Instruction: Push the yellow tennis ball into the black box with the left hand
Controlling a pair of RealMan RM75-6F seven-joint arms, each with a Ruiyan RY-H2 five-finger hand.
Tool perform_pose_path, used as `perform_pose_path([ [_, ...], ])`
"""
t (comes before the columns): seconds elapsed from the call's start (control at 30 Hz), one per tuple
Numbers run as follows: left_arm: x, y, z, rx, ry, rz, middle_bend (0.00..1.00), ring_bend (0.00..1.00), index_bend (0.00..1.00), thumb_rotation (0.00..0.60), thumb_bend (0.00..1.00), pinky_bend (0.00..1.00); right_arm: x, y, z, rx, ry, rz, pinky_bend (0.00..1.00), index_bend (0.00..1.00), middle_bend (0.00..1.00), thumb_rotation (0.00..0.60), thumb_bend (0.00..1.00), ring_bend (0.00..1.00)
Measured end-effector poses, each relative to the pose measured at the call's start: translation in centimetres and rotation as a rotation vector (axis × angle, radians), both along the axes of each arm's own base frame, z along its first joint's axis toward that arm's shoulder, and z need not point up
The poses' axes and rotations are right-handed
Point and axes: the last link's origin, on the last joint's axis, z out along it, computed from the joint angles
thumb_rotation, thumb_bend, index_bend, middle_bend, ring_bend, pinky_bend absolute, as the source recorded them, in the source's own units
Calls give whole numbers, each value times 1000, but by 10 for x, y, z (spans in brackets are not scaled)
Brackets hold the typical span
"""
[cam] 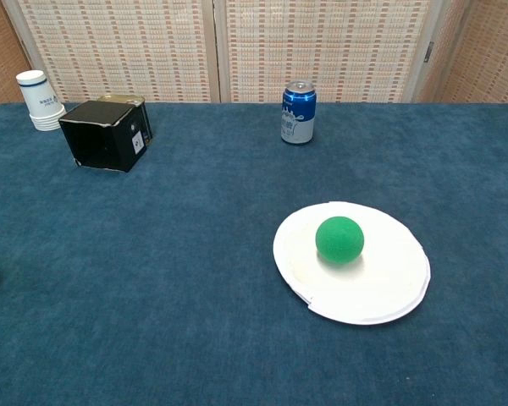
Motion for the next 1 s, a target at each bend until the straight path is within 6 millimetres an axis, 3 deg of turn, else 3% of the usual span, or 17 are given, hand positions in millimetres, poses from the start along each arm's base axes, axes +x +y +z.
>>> perform_pose_path([
  [0.13, 6, -9, -24, -73, 71, -35, 1000, 1000, 1000, 600, 683, 1000, 0, 0, 0, -4, -1, -2, 0, 95, 0, 600, 0, 0],
  [0.27, 15, -3, -40, -126, 126, -95, 1000, 1000, 1000, 600, 684, 1000, 1, 1, -1, 4, 2, -2, 0, 95, 0, 600, 0, 0],
  [0.6, 13, 33, -32, -102, 147, -118, 1000, 1000, 1000, 600, 680, 1000, 0, 2, 1, -4, -4, -1, 0, 95, 0, 600, 0, 0],
  [1.0, 12, 46, -33, -126, 131, -110, 1000, 1000, 1000, 600, 678, 1000, 0, 4, 3, -13, -14, 24, 0, 95, 0, 600, 0, 0],
])
